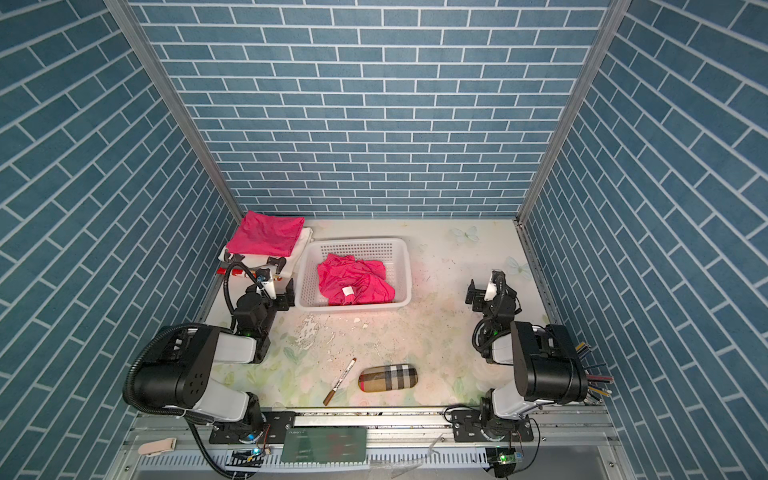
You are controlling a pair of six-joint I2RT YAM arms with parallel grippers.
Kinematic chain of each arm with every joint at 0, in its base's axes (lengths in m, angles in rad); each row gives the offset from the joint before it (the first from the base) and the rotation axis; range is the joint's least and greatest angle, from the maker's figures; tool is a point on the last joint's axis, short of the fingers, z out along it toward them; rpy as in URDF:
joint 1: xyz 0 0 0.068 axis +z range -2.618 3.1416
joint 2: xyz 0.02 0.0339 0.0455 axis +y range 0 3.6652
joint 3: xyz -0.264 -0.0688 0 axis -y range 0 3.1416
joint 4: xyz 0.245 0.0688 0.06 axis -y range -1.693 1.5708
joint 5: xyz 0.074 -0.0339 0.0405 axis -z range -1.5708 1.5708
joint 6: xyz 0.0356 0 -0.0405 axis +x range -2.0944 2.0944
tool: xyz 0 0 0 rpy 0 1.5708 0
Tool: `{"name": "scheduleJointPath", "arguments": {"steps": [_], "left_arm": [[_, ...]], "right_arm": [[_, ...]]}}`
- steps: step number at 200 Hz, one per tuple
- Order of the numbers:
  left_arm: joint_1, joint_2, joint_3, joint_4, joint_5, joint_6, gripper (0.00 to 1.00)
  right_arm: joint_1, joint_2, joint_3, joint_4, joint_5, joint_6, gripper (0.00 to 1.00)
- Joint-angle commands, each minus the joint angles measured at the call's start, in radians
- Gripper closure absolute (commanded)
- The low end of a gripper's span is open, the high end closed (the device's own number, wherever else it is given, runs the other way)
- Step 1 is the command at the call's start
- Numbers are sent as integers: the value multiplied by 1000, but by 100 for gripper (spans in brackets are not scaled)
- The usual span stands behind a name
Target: Fold and stack the t-shirts
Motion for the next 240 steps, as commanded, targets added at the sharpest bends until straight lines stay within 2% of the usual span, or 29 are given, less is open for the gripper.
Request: {"name": "scheduleJointPath", "arguments": {"steps": [1, 26, 36, 48, 56, 65, 79, 84, 90, 98, 107, 115, 125, 142, 151, 161, 176, 189, 208, 240], "left_arm": [[-5, 0, 12, 16, 12, 7, 12], [-3, 1, 13, 15, -5, -4, 12], [-3, -9, 33, -17, -54, -24, 12], [-13, -85, 114, -233, -164, -60, 12], [-16, -145, 176, -404, -248, -122, 12], [-15, -203, 217, -522, -317, -216, 11], [-13, -293, 250, -673, -388, -397, 11], [-13, -324, 258, -727, -414, -482, 12], [-6, -362, 274, -824, -429, -610, 12], [10, -412, 286, -953, -402, -762, 11], [36, -476, 271, -972, -283, -788, 11], [38, -520, 258, -977, -210, -787, 12], [20, -570, 255, -1016, -183, -801, 11], [-41, -631, 249, -1086, -187, -820, 12], [-71, -650, 245, -1108, -167, -820, 12], [-106, -662, 254, -1148, -142, -811, 11], [-161, -664, 285, -1235, -136, -788, 11], [-196, -661, 301, -1289, -135, -772, 12], [-200, -653, 297, -1328, -69, -755, 11], [-191, -653, 312, -1420, -12, -718, 12]], "right_arm": [[-3, -4, 19, -5, -9, -12, 1], [-3, -17, 18, 14, 23, -5, 1], [-3, -88, 53, -117, 88, 23, 1], [-5, -181, 111, -318, 154, 65, 1], [-5, -217, 136, -372, 179, 83, 1], [-6, -243, 146, -383, 199, 137, 1], [-6, -276, 153, -413, 226, 273, 1], [-8, -291, 158, -442, 237, 362, 1], [-19, -310, 167, -477, 200, 422, 1], [-34, -337, 178, -491, 68, 417, 1], [-29, -361, 194, -489, -62, 360, 1], [-2, -385, 230, -545, -99, 355, 1], [71, -413, 296, -640, -98, 293, 1], [277, -424, 430, -833, -25, 114, 1], [370, -421, 476, -915, -21, 86, 1], [481, -418, 495, -952, -21, 54, 1], [698, -392, 494, -973, 84, -46, 1], [833, -332, 527, -1041, 116, -116, 1], [953, -228, 577, -1085, 113, -187, 4], [1054, -32, 701, -1173, 143, -303, 11]]}}
